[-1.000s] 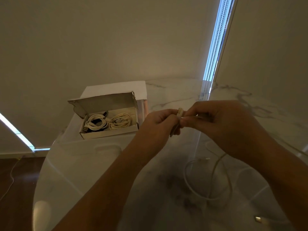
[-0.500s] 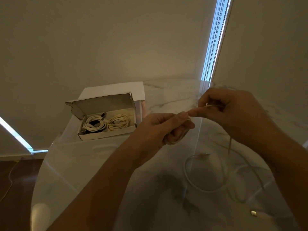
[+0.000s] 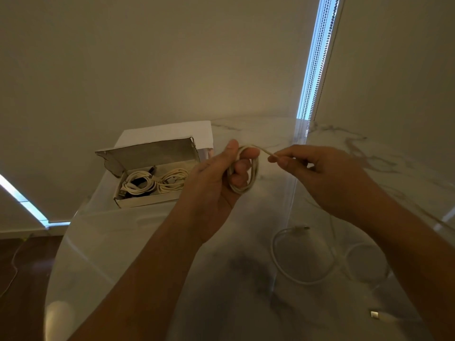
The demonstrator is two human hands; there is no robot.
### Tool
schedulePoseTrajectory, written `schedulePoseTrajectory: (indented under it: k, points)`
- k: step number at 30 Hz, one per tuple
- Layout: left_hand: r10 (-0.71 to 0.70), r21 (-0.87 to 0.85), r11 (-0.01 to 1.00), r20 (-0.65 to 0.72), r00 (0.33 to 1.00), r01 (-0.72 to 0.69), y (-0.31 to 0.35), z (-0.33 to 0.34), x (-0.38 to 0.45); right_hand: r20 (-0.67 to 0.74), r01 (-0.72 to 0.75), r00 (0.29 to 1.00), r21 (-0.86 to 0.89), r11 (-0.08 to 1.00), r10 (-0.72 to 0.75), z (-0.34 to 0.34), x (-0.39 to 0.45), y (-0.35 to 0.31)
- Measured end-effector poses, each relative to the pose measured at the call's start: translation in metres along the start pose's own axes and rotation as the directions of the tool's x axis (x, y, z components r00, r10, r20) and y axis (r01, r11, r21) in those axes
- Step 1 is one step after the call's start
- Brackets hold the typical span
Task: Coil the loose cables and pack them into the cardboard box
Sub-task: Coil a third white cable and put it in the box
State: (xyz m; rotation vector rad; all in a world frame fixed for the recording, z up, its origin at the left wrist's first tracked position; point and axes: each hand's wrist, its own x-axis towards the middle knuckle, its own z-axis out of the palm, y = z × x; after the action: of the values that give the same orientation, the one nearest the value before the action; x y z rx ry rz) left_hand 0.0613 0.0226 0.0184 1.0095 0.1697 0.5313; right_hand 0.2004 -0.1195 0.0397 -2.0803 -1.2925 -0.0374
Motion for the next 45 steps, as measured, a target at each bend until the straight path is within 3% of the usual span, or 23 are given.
schedulePoseTrajectory:
  k: [5,8,16,24,29,33,38,40,45]
  points:
    - [0.048,-0.224,0.972,-0.074,0.996,-0.064,0.006,-0.006,0.005,0.090,0.011,0.996,-0.021,1.000,-0.010,0.013,-0.005,-0.006]
    - [0.081,-0.263,0.958,-0.150,0.985,-0.118,0.007,-0.006,0.005,0.150,0.027,0.988,-0.022,0.999,-0.024,0.022,-0.010,-0.014]
    - [0.164,-0.226,0.942,-0.338,0.927,-0.249,0.006,-0.008,0.006,0.292,0.027,0.956,-0.064,0.998,-0.007,0.031,-0.021,-0.025]
    - [0.241,-0.102,0.944,-0.433,0.868,-0.313,0.003,-0.010,0.008,0.416,0.079,0.910,-0.178,0.981,0.002,0.016,-0.029,-0.028]
    - [0.269,0.017,0.957,-0.419,0.867,-0.289,-0.004,-0.011,0.010,0.455,0.158,0.887,-0.129,0.979,-0.083,0.012,-0.031,-0.039]
    - [0.284,0.293,0.939,-0.365,0.887,-0.180,-0.012,-0.010,0.008,0.364,0.259,0.908,-0.097,0.961,-0.208,0.008,-0.030,-0.044]
    - [0.273,0.656,0.744,-0.127,0.953,-0.126,-0.017,-0.008,0.000,0.156,0.318,0.941,-0.091,0.944,-0.302,0.002,-0.026,-0.040]
    - [0.227,0.725,0.679,-0.053,0.972,-0.119,-0.018,-0.002,-0.002,0.058,0.307,0.951,-0.095,0.947,-0.303,-0.001,-0.022,-0.034]
    - [0.104,0.734,0.678,-0.037,0.994,-0.044,-0.013,0.005,-0.004,-0.068,0.249,0.961,-0.204,0.947,-0.268,-0.006,-0.013,-0.020]
